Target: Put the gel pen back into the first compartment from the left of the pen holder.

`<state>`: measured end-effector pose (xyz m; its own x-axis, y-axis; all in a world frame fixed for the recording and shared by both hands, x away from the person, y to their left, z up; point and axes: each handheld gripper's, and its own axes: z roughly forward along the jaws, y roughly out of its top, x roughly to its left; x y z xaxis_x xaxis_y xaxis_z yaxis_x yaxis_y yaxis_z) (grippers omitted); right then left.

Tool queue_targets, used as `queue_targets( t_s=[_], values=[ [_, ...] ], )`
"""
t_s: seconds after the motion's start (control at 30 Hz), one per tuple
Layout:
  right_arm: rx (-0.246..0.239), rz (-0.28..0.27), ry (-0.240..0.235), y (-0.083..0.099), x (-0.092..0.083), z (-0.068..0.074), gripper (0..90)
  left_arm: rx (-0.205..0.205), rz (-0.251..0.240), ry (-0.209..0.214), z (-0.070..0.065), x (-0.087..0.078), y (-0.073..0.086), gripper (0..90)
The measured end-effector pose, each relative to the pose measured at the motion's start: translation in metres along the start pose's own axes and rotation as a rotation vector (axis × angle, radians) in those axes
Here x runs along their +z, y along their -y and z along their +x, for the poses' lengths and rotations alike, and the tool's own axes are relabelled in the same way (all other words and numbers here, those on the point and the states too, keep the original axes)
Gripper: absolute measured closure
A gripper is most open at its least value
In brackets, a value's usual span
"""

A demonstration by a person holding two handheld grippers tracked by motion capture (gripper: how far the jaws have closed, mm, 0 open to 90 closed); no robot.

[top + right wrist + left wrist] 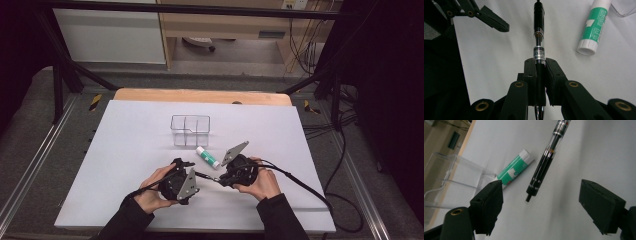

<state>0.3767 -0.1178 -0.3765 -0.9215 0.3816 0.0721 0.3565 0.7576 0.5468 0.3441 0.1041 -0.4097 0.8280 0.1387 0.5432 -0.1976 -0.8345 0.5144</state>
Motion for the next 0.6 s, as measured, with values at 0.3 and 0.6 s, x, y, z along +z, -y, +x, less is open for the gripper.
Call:
queue_targets(
  t_s=[0.3, 0.6],
  values=[
    [-0.001, 0.012, -0.014, -0.013, 0.003, 0.003, 80.1, 0.115, 0.004, -0.016, -0.006, 0.011, -0.007, 36.4],
    [0.006, 0.025, -0.014, -0.018, 0.006, 0.004, 80.1, 0.199, -0.025, -0.052, -0.011, 0.016, -0.014, 52.8]
  ],
)
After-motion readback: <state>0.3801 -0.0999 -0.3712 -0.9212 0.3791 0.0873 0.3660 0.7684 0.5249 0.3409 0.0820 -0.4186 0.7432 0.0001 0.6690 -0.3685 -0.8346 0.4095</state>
